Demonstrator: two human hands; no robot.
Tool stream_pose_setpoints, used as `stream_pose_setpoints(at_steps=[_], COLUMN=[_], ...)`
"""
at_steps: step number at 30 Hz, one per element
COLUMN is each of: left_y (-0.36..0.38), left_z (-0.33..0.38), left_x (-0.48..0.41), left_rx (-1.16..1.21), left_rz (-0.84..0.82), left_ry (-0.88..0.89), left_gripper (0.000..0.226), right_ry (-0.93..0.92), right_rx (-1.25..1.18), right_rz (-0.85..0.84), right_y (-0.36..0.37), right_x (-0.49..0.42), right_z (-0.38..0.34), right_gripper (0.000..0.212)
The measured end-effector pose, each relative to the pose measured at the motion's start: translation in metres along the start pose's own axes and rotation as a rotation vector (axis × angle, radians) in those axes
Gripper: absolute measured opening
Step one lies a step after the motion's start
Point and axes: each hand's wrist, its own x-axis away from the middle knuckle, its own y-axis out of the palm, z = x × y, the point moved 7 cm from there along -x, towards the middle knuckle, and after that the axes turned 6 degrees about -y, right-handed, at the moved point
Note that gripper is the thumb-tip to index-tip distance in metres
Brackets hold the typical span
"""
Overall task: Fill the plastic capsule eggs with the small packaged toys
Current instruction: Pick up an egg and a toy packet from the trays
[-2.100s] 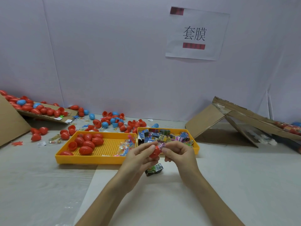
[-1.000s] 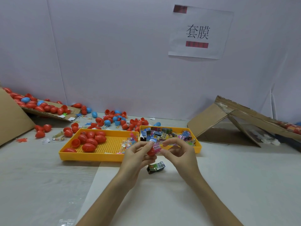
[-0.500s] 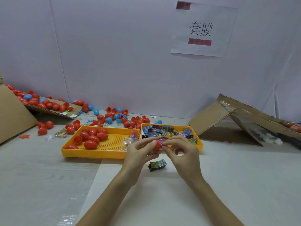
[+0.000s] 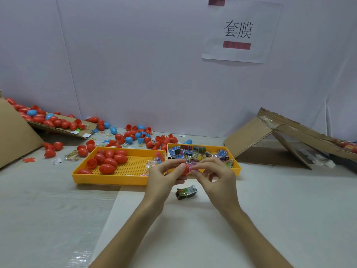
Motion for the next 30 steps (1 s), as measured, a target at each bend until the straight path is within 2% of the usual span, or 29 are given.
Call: stream_pose_setpoints(at_steps=[11,17,23,27,30], left_y=[0.004,0.007,0.007,0.01,0.011], left_z=[0.001,-0.001,-0.004,-0.005,-0.006], left_x=[0.001,0.002,0.004,0.004,0.005], left_rx=[-0.026,0.02,0.205,0.431,0.528], left_rz=[-0.049,-0.085,-0.129,-0.194,-0.225], left_ry=[0.024,-0.026,-0.124,-0.203,-0.24], left_gripper=[0.01,0.01,0.022,0.039,0.043], right_ry=[-0.023,-0.025,-0.044,-0.119,-0.15], right_rx=[0.01,-0.023,0.048,0.091,0.129], right_rz=[-0.015,-0.002,0.127,0.126,0.118], right_y=[0.003,0.002,-0.002,0.004,0.009], right_x=[0.0,0.0,0.004,0.009,0.012], right_z=[0.002,0.001,0.0,-0.006,-0.009], right_gripper=[0.01,0.012,0.025,0.017,0.023])
